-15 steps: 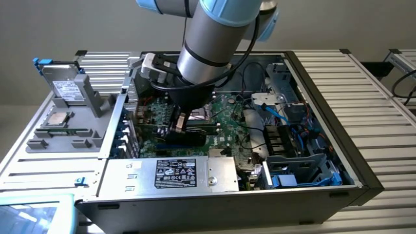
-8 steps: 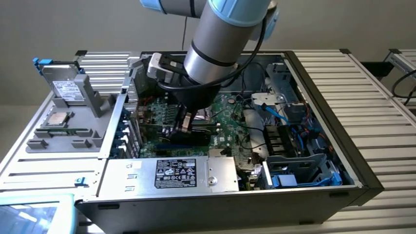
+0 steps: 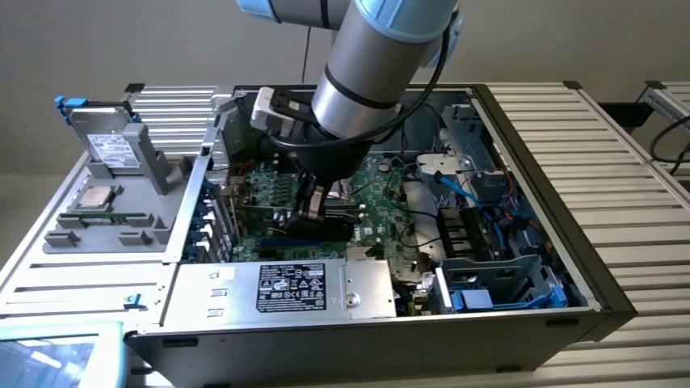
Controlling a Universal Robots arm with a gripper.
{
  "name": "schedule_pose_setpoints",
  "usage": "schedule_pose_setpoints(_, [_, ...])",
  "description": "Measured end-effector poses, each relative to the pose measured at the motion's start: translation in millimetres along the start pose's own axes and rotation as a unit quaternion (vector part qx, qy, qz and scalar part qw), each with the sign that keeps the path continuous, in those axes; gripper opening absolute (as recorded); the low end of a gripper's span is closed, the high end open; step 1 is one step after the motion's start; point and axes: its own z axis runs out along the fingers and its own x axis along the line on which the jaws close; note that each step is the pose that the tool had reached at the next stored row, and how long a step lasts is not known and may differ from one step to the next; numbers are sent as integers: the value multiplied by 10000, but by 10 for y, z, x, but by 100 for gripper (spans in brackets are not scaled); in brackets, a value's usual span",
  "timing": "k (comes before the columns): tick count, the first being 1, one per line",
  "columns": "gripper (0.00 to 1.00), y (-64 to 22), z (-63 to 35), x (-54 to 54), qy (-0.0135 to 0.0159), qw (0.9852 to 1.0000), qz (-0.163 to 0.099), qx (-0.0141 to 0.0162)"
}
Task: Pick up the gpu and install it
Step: 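Pick up the gpu and move the gpu toward the slot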
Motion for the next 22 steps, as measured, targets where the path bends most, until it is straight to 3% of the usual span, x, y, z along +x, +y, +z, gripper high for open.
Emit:
schedule_pose_setpoints(5, [28,5,-11,0,1,10000,1,-1])
schedule_pose_setpoints(9, [28,51,-141,-7,1,10000,1,-11])
schedule_pose_setpoints(13, [28,46,-148,-11,8,10000,-2,-10])
schedule_pose_setpoints(20, [28,44,-150,-41,133,9999,-76,-1])
schedule_pose_setpoints(22, [28,46,-150,-60,148,9998,-111,2])
